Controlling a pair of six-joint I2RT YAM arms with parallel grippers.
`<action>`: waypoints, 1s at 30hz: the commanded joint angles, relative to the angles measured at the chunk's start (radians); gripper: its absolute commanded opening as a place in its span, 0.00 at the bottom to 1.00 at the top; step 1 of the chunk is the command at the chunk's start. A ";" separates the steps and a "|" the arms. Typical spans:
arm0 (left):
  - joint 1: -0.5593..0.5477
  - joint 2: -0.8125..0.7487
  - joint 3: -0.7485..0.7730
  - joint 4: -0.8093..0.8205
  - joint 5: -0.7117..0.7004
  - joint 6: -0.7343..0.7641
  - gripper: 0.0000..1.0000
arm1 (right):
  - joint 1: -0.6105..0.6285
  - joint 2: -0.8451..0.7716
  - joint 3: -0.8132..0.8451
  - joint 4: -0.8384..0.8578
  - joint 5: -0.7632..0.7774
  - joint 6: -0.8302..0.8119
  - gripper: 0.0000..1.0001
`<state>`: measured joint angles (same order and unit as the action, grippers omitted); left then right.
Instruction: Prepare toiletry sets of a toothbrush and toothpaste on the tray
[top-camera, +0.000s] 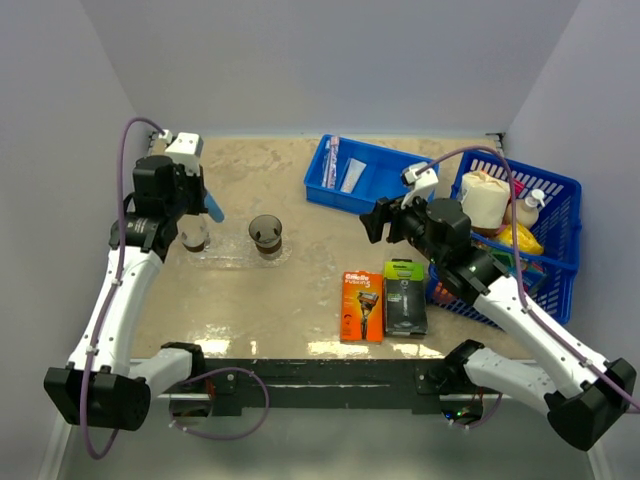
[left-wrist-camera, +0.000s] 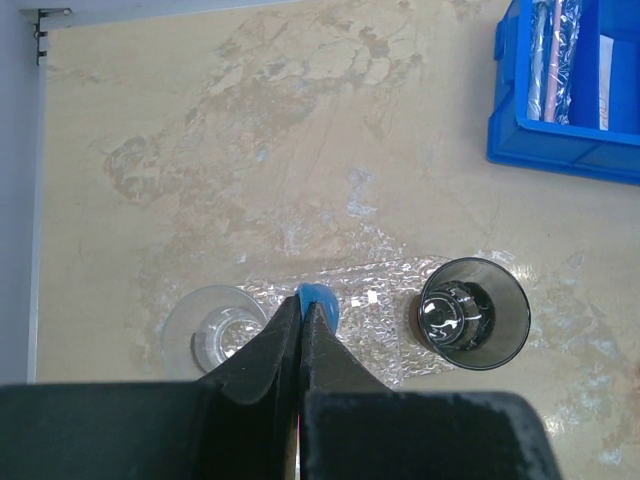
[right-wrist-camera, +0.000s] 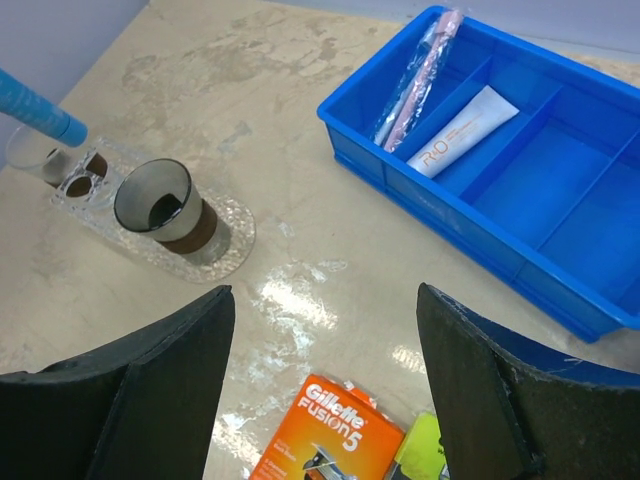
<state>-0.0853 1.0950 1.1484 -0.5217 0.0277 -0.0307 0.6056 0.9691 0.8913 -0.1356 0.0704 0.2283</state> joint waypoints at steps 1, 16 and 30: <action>0.009 0.005 0.024 0.042 -0.023 0.026 0.00 | -0.003 -0.058 0.009 -0.019 0.069 0.019 0.76; 0.007 0.042 0.008 0.019 -0.015 0.058 0.00 | -0.003 -0.069 0.003 -0.036 0.072 0.017 0.76; 0.007 0.062 -0.029 0.049 -0.014 0.058 0.00 | -0.001 -0.069 -0.005 -0.030 0.068 0.020 0.76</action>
<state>-0.0853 1.1530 1.1248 -0.5320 0.0151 0.0055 0.6056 0.9096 0.8913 -0.1734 0.1211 0.2359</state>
